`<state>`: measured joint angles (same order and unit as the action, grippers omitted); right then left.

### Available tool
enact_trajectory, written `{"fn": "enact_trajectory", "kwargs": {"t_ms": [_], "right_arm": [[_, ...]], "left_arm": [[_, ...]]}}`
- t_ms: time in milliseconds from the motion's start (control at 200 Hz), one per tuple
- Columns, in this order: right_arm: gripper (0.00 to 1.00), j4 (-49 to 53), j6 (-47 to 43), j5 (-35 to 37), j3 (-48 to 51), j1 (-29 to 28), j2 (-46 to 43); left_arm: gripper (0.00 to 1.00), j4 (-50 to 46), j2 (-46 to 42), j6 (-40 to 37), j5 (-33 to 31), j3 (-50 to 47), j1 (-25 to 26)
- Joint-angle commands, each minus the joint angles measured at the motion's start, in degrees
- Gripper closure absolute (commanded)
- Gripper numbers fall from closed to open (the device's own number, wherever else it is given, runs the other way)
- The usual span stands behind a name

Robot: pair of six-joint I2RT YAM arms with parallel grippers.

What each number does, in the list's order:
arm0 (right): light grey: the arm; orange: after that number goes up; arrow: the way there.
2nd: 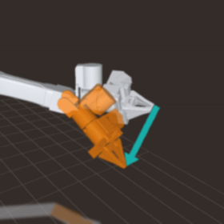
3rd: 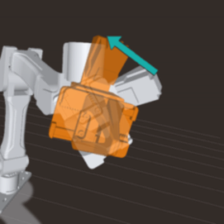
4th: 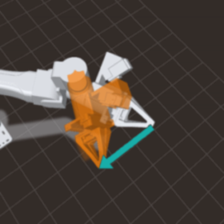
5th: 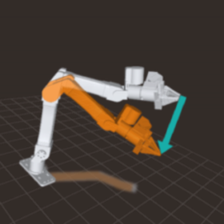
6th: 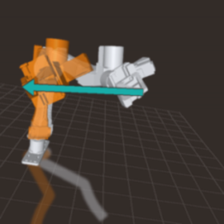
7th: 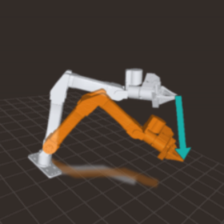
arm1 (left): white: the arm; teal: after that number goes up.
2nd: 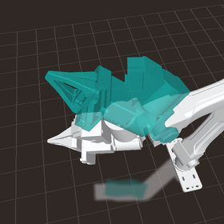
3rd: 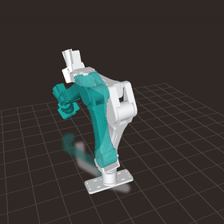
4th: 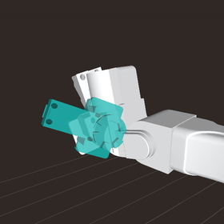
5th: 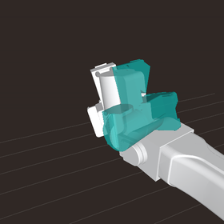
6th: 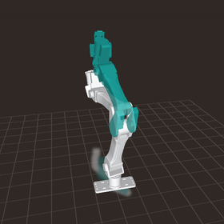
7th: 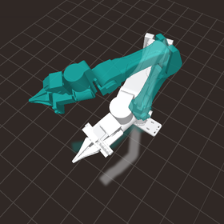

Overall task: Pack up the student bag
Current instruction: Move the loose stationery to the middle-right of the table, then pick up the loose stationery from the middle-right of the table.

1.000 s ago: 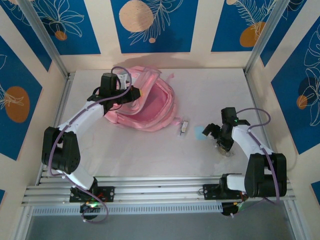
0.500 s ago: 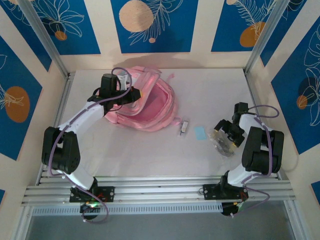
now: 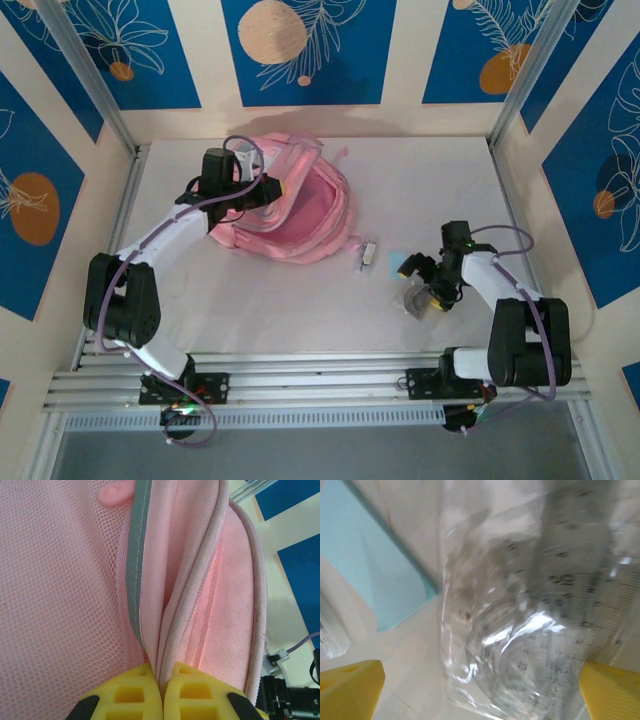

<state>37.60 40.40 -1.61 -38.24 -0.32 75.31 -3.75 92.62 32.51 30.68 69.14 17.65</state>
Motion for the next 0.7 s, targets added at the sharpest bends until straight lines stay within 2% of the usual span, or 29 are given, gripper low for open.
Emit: {"fn": "enact_trajectory", "kwargs": {"t_ms": [0, 85, 145, 525, 560, 690], "right_arm": [[0.0, 4.7, 0.3, 5.7, -2.3, -2.0, 0.9], [0.0, 8.5, -0.9, 13.1, -4.9, -3.4, 1.7], [0.01, 9.9, -1.0, 15.5, -5.7, -4.3, 2.2], [0.0, 3.5, 5.0, 13.1, -6.5, -10.9, 11.6], [0.06, 3.6, 5.2, 13.5, -6.9, -11.5, 12.4], [0.12, 4.0, 5.8, 15.4, -6.7, -12.6, 12.4]], "left_arm": [[1.0, 4.4, -2.4, 0.9, 4.9, -0.1, 0.6], [1.0, 3.6, -2.9, 0.3, 4.8, -0.1, 0.5], [1.0, 3.3, -3.3, 0.2, 4.4, -0.4, 0.5], [1.0, 4.0, -3.3, 0.5, 4.2, -1.2, 0.6], [1.0, 3.7, -3.4, 0.2, 4.0, -1.2, 0.5], [1.0, 3.3, -3.6, -0.3, 3.7, -1.3, 0.5]]}}
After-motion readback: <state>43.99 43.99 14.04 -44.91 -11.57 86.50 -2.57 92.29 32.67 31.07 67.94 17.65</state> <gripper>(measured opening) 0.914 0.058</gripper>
